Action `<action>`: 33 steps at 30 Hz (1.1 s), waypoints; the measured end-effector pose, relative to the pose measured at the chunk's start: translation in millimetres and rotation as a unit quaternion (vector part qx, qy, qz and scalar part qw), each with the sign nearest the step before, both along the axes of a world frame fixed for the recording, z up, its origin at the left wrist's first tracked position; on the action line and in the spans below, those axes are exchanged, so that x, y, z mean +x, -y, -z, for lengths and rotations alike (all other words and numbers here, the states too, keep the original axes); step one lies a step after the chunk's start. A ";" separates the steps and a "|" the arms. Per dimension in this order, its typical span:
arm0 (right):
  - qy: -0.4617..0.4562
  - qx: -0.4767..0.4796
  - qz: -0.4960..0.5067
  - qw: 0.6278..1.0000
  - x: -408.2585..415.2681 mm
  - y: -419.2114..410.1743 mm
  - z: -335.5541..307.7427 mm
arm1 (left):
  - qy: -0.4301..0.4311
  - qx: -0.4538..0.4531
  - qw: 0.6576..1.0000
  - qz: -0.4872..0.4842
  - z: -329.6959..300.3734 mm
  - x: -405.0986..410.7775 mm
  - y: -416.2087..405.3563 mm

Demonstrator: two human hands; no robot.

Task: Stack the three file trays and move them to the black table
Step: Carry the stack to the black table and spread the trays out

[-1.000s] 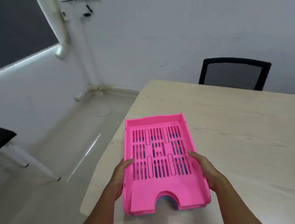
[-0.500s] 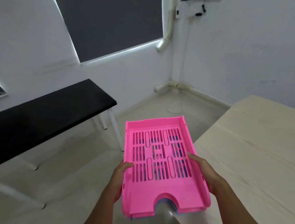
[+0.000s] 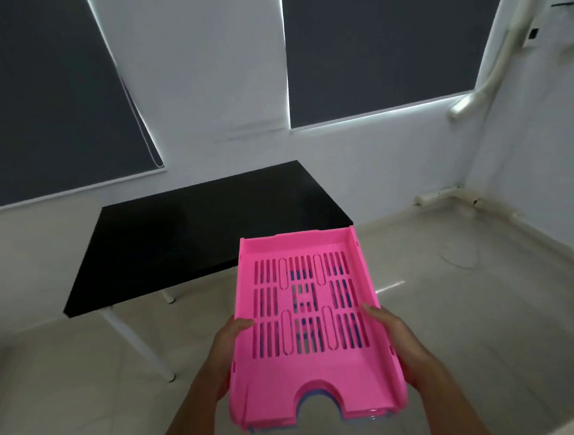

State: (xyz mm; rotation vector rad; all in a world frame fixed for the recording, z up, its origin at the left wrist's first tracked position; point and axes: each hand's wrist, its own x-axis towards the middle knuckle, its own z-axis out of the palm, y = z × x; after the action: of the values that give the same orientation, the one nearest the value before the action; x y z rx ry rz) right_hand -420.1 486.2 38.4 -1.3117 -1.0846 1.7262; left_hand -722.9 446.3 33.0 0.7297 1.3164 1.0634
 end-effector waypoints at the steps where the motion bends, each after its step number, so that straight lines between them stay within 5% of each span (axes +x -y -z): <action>1: 0.002 0.004 -0.005 1.000 -11.1 -18.1 0.0 | -0.003 0.003 1.000 -0.009 1.0 -10.2 -11.5; 22: -0.047 -0.066 -0.142 0.987 -227.3 -353.8 4.9 | 0.074 -0.016 0.981 -0.180 15.6 -201.6 -262.2; 33: -0.013 -0.108 -0.113 0.988 -345.5 -481.7 25.2 | 0.044 -0.055 0.986 -0.150 23.3 -323.6 -400.8</action>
State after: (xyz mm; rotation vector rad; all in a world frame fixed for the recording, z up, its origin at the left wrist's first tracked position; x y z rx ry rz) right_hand -765.7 967.9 13.3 -1.3320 -1.0908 2.0718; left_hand -1046.5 847.1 9.7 0.4052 1.4246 1.2356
